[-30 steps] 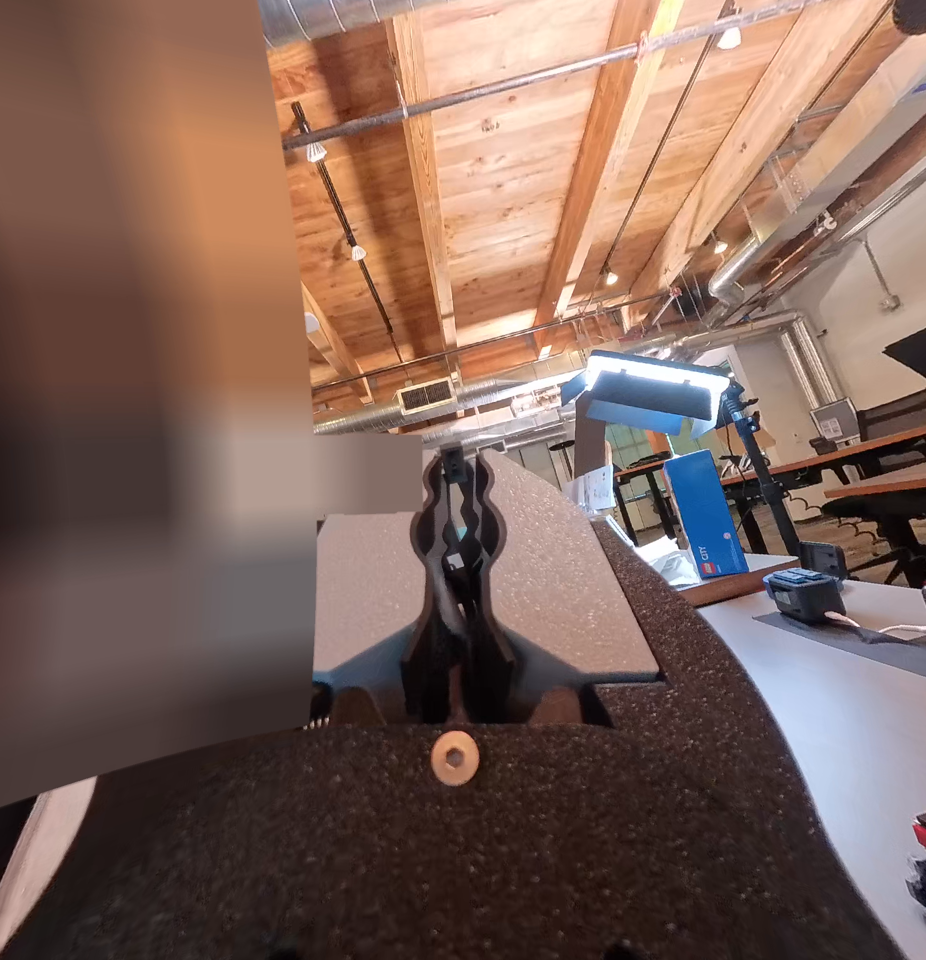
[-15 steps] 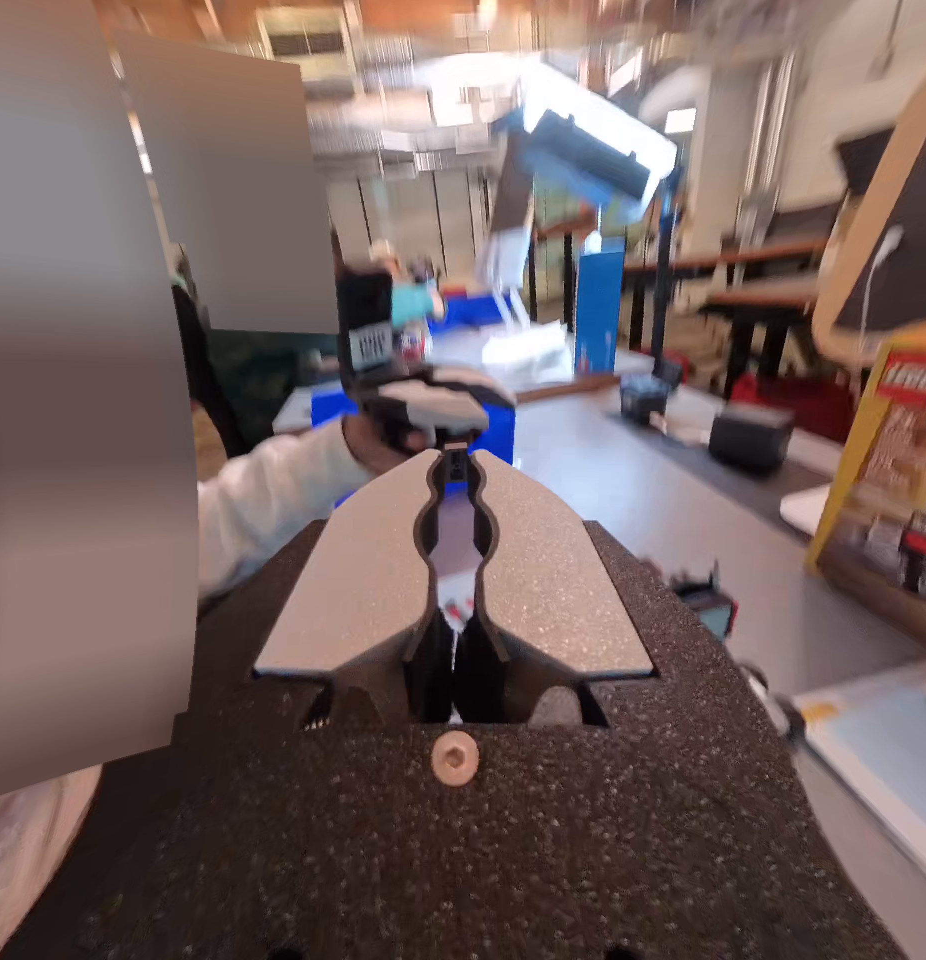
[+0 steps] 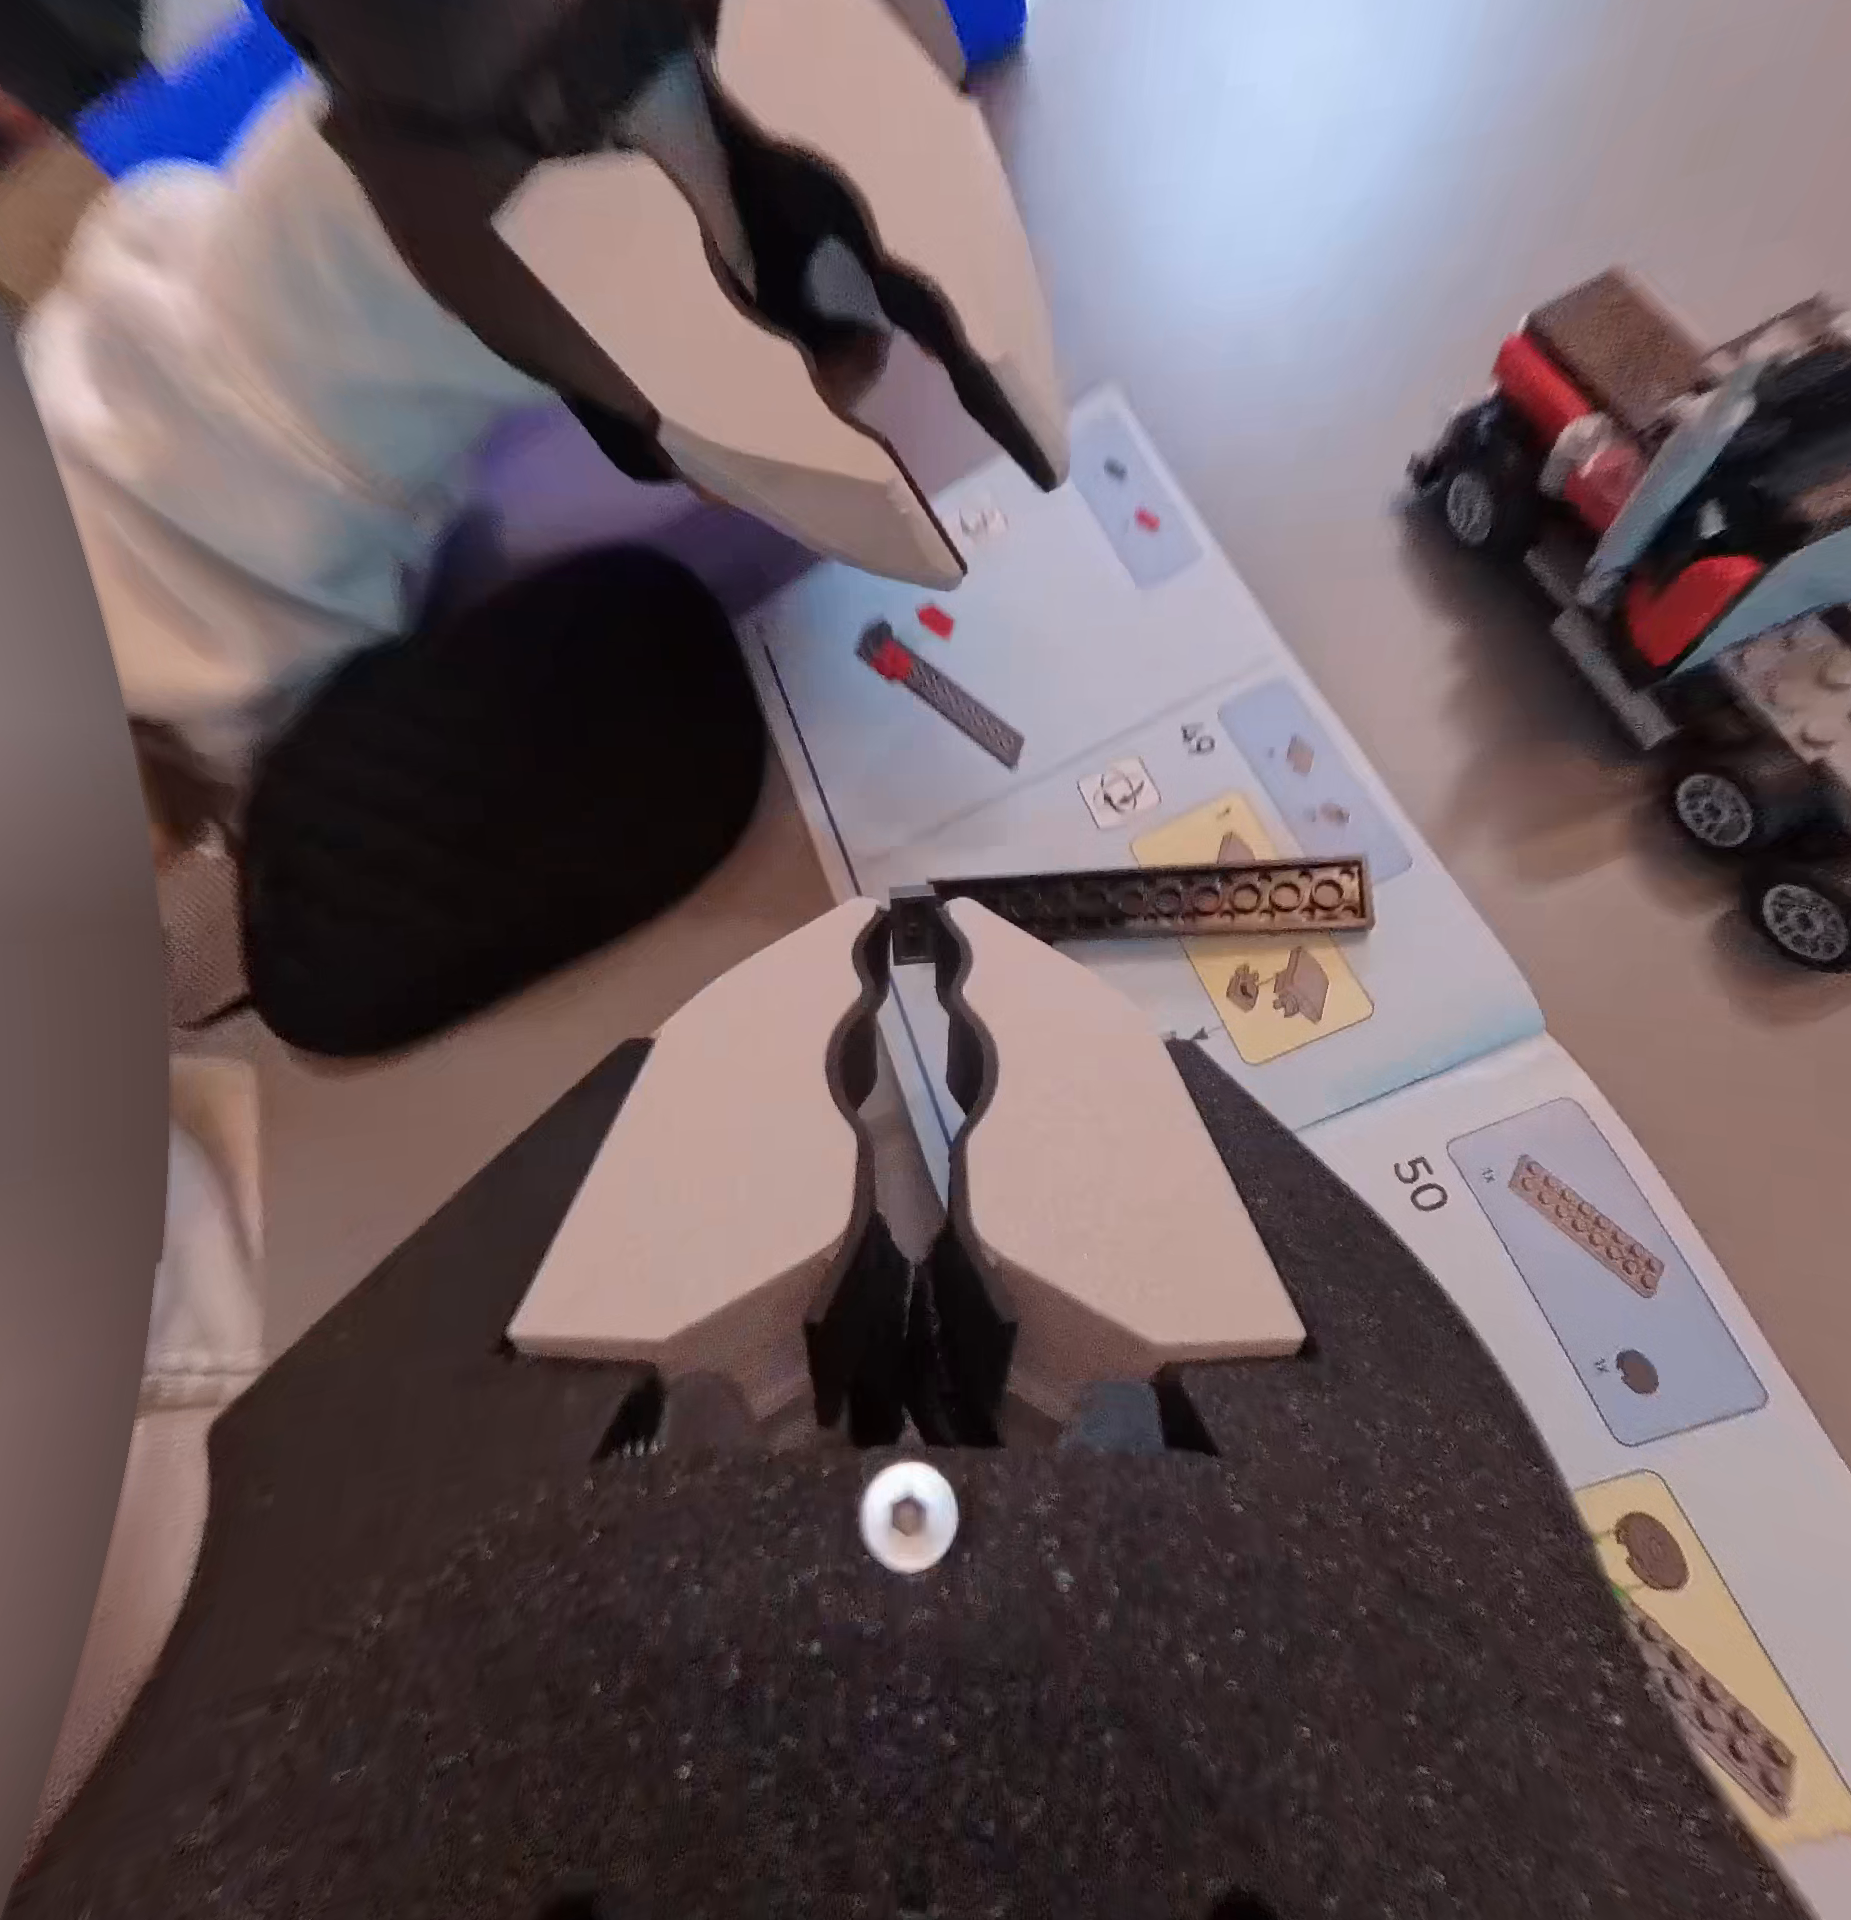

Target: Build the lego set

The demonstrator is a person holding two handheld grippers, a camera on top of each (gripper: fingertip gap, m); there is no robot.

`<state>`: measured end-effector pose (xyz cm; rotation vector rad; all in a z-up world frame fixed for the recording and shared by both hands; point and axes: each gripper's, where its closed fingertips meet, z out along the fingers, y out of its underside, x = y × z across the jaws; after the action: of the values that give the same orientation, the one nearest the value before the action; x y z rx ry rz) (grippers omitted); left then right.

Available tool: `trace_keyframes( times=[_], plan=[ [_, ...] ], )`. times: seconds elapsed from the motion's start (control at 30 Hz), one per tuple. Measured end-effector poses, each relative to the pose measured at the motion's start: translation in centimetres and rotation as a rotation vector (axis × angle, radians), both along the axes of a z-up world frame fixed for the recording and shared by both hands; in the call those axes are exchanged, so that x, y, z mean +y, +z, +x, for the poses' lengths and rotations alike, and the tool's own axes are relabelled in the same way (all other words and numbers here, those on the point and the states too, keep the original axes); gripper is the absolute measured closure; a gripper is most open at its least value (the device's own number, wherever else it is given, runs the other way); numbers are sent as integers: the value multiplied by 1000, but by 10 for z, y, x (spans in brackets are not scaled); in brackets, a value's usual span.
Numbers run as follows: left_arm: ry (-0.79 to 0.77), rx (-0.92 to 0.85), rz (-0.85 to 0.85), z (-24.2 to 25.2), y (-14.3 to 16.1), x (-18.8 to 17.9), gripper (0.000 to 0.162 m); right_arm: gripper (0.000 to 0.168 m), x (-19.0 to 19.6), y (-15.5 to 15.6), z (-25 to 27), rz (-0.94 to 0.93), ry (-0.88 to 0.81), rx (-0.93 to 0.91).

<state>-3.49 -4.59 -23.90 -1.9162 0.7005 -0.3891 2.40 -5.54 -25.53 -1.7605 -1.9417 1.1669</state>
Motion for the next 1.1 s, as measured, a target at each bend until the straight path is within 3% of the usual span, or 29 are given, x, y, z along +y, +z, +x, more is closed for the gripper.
trace_keyframes(
  times=[0.17, 0.47, 0.93, 1.03, 1.1],
  plan=[
    [0, 41, -62, 2, -19, 2, 142, 160, -6, -22, -7, 139, 66, -173],
    [152, -75, -41, -29, -10, 11, 142, 160, -11, -38, -13, 246, 95, -307],
    [114, -27, -27, -23, -10, 9, 142, 154, -8, -42, -13, 258, 55, -322],
    [91, -20, -31, -20, -11, 7, 142, 152, -8, -30, -11, 219, 61, -253],
    [-12, -18, -58, -6, -15, -2, 144, 162, -6, -20, -9, 206, 79, -148]
  ],
)
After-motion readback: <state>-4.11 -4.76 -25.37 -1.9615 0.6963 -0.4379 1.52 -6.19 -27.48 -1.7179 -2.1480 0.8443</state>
